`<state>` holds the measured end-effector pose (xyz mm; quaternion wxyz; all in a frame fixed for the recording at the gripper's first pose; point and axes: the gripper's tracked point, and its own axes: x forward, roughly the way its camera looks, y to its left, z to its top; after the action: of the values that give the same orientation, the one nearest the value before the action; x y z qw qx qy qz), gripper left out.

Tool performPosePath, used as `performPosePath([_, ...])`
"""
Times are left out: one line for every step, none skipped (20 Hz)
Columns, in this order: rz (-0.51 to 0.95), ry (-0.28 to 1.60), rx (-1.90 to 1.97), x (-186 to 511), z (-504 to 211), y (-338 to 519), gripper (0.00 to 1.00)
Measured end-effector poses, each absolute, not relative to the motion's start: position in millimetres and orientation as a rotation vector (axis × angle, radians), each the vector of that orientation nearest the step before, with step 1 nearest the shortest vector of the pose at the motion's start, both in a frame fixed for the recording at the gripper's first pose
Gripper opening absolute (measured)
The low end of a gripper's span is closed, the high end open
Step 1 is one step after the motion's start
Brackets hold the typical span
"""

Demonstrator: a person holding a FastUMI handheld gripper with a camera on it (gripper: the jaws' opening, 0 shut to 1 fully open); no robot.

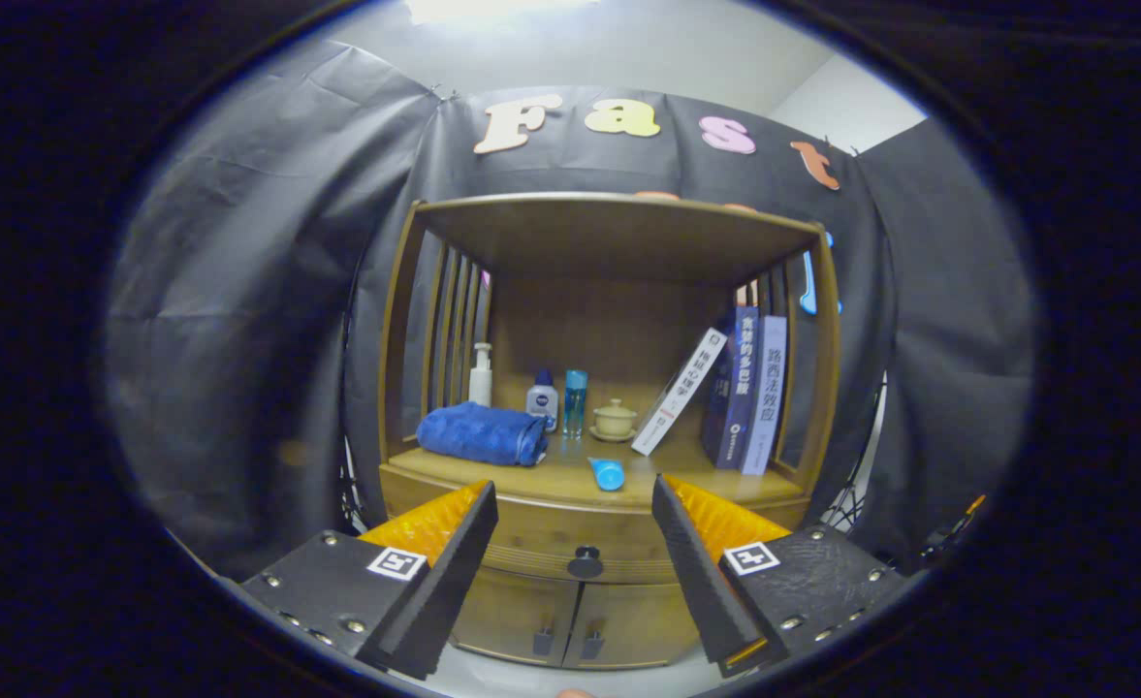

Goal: Pull open the drawer, take out the items inside it, and place them on the countertop above the cabinet.

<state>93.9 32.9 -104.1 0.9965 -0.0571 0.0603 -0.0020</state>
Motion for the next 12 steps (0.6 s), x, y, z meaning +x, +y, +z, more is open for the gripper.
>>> performPosePath([-0.004,0.113,-0.114,85,-92,29,0.96])
performPosePath([-0.004,0.105,-0.111,77,-79,26,0.96])
performPosePath([-0.006,0.091,-0.105,67,-66,23,0.96])
performPosePath([-0.007,0.074,-0.100,59,-54,21,0.96])
performPosePath([-0.011,0.056,-0.100,50,-42,18,0.96])
performPosePath([-0.014,0.038,-0.105,40,-32,15,0.96])
performPosePath([-0.020,0.022,-0.114,31,-24,13,0.96])
performPosePath([-0.023,0.005,-0.118,22,-17,10,0.96])
performPosePath([-0.026,-0.010,-0.118,13,-10,9,0.96])
performPosePath([-0.029,-0.025,-0.114,5,-5,8,0.96])
performPosePath([-0.032,-0.037,-0.109,-3,-2,7,0.96])
performPosePath([-0.035,-0.045,-0.106,-10,-2,4,0.96])
